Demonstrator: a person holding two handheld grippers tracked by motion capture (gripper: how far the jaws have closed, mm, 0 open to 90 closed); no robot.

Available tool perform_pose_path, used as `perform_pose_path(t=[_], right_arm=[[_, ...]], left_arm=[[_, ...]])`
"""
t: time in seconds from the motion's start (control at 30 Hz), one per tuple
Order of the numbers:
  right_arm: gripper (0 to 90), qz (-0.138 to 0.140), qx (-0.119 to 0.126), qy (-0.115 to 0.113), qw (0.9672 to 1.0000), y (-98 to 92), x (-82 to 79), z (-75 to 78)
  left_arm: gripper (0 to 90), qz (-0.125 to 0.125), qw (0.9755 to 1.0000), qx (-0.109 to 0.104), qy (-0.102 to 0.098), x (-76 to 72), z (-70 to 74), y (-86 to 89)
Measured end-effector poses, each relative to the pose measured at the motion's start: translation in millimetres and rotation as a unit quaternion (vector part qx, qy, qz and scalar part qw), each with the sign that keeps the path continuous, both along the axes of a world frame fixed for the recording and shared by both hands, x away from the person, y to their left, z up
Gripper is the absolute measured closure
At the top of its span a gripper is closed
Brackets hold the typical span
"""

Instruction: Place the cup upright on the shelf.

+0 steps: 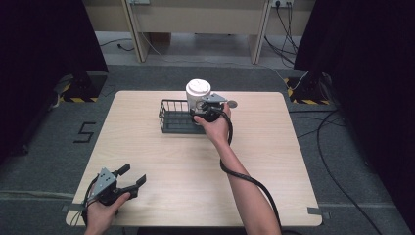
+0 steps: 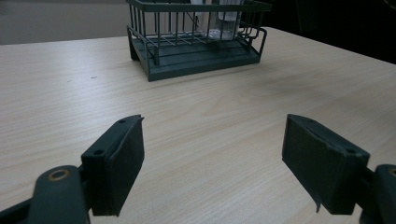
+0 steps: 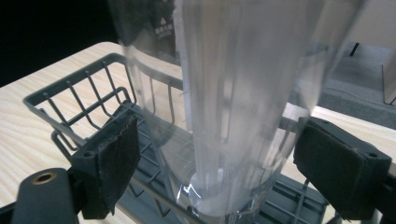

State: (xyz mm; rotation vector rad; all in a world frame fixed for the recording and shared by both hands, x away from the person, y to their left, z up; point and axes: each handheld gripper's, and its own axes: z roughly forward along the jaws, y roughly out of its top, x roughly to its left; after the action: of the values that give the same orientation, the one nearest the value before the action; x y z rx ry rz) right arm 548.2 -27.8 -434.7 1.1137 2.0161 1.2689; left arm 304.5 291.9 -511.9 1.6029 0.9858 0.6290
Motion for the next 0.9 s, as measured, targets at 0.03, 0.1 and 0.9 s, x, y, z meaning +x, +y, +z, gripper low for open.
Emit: perform_pose_path(t=[0.03, 0.1, 0.9], right_arm=[[15.3, 0.003, 0.002, -0.002, 1.0000, -2.1, -3.8, 1.4], [15.3, 0.004, 0.001, -0.002, 1.0000, -3.0, -4.9, 1.5], [16.6, 0.021, 0.009, -0.018, 0.9996, -39.4, -41.2, 10.4]], left_arm=[[20.3, 0.000, 1.0000, 0.000, 0.000, 0.1, 0.0, -0.1], [20.4, 0.000, 1.0000, 0.000, 0.000, 0.1, 0.0, -0.3], [20.3, 0.002, 1.0000, 0.005, 0.002, 0.2, -0.9, -1.0]])
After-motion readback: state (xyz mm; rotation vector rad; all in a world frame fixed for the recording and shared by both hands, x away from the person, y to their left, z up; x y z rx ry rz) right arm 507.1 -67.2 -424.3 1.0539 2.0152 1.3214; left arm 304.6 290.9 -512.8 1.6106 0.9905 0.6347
